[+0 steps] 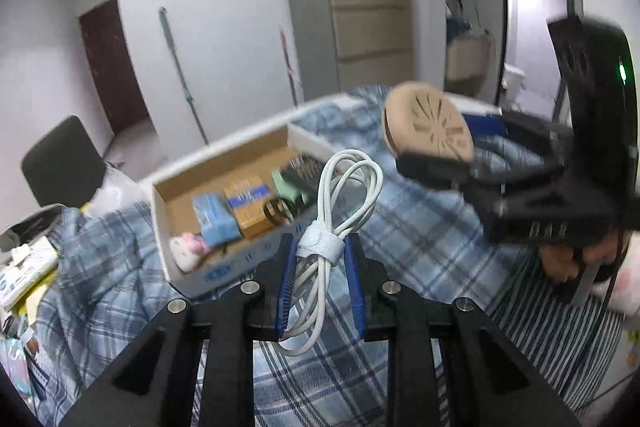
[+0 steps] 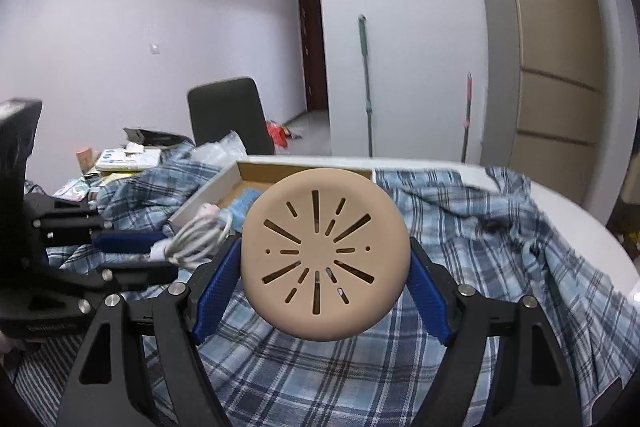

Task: Organize soft objects
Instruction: 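Lift and carry the white cable and beige disc over the box with both grippers, then open both grippers to drop the cable and disc into the box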

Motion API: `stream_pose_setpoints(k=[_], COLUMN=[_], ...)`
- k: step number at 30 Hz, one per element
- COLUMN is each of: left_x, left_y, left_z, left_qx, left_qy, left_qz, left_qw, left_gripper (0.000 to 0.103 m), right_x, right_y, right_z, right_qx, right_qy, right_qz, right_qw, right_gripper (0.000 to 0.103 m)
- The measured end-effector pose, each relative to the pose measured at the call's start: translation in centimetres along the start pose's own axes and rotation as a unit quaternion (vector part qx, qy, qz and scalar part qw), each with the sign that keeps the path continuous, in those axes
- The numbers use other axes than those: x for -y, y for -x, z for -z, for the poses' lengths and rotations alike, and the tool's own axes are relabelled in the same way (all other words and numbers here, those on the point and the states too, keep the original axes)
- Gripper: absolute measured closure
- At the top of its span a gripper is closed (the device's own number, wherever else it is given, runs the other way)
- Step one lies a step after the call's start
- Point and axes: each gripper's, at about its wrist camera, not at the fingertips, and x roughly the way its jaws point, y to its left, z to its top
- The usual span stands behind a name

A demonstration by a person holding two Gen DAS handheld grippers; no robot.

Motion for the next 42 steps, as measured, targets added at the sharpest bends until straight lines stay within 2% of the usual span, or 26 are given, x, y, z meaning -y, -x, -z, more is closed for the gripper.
stream_pose_setpoints(k=[5, 10, 15, 23, 26, 33, 40, 42], left_x=[-0.3, -1.7, -3.4, -7.1, -8.5, -11.6, -13.0, -13.2], left_y=[2.3, 3.3, 3.4, 1.9, 0.2, -3.9, -7.9, -9.0], left_z=[-1.6, -3.6, -6.3, -9.5, -9.9, -9.1, -6.4, -5.7], left_qx=[0.062, 0.101, 0.145, 0.185, 0.178, 0.146, 0.101, 0.086], left_qy=[0.025, 0.056, 0.079, 0.103, 0.112, 0.136, 0.145, 0.15], left_qz=[-0.037, -0.064, -0.089, -0.123, -0.128, -0.126, -0.123, -0.115], left_qw=[0.9971, 0.9912, 0.9823, 0.9695, 0.9693, 0.9717, 0.9765, 0.9781], left_gripper=[0.077, 0.077, 0.077, 0.077, 0.077, 0.077, 0.077, 0.077], right_x=[-0.8, -1.0, -1.7, -2.1, -2.0, -1.0, -0.8, -0.8], right_y=[1.7, 2.6, 2.8, 0.1, -2.3, -8.7, -12.8, -13.7], right_z=[-0.8, -2.4, -5.5, -11.2, -11.7, -10.5, -7.4, -6.6], right_qx=[0.047, 0.062, 0.082, 0.112, 0.111, 0.048, 0.024, 0.011], right_qy=[0.02, 0.018, 0.032, 0.022, 0.019, 0.0, 0.022, 0.026], right_qz=[0.02, 0.027, 0.036, 0.045, 0.057, 0.068, 0.03, 0.034], right_qw=[0.998, 0.998, 0.995, 0.992, 0.992, 0.997, 0.999, 0.999], right_gripper=[0.025, 0.025, 0.025, 0.026, 0.025, 0.025, 0.025, 0.025])
